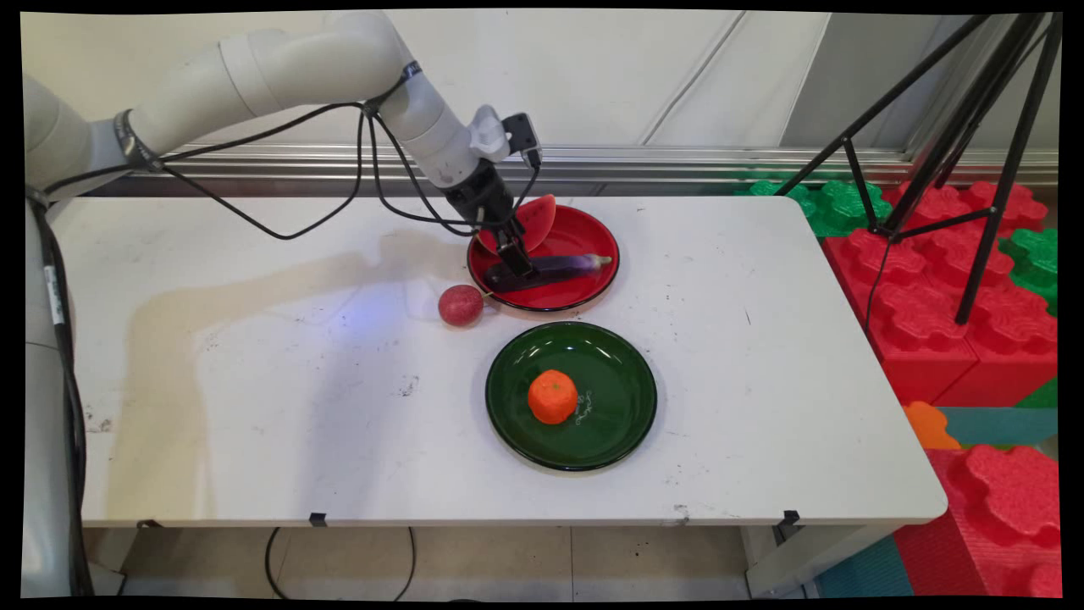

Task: Pick up the eggplant from the red plate

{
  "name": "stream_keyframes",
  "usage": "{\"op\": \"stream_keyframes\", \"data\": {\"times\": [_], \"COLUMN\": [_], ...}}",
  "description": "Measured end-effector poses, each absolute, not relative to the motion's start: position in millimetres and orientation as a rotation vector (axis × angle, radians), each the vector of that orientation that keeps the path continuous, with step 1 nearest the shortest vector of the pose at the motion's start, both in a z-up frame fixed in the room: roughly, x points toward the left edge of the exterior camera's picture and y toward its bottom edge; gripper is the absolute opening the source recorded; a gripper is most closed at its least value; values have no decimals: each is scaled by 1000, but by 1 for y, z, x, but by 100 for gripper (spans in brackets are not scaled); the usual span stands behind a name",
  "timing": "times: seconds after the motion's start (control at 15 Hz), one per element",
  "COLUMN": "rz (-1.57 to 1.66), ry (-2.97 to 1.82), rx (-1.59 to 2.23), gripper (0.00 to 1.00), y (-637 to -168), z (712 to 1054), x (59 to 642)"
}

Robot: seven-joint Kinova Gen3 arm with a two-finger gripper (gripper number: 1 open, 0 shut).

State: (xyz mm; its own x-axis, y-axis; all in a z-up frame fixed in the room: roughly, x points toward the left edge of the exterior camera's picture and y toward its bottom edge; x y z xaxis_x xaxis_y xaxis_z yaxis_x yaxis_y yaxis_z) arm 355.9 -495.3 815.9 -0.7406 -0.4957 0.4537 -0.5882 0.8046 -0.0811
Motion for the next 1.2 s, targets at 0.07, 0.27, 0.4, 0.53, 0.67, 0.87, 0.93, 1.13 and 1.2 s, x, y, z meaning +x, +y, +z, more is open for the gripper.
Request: {"op": "stream_keyframes", "data": {"times": [0.07, 0.27, 0.4, 0.53, 0.67, 0.87, 0.93, 1.13, 1.2], "rz": [298, 277, 267, 259, 253, 248, 247, 244, 243], "ry": [-2578, -2585, -2591, -2596, -2600, -2601, -2601, -2602, -2601], "rx": [808, 798, 790, 785, 778, 769, 765, 755, 753], "gripper": [100, 100, 100, 100, 100, 100, 100, 0, 0], "y": [-497, -499, -501, -502, -504, -506, -507, -508, -508], "z": [814, 807, 803, 799, 797, 794, 793, 792, 792], "x": [355, 352, 351, 351, 351, 351, 351, 351, 351]}}
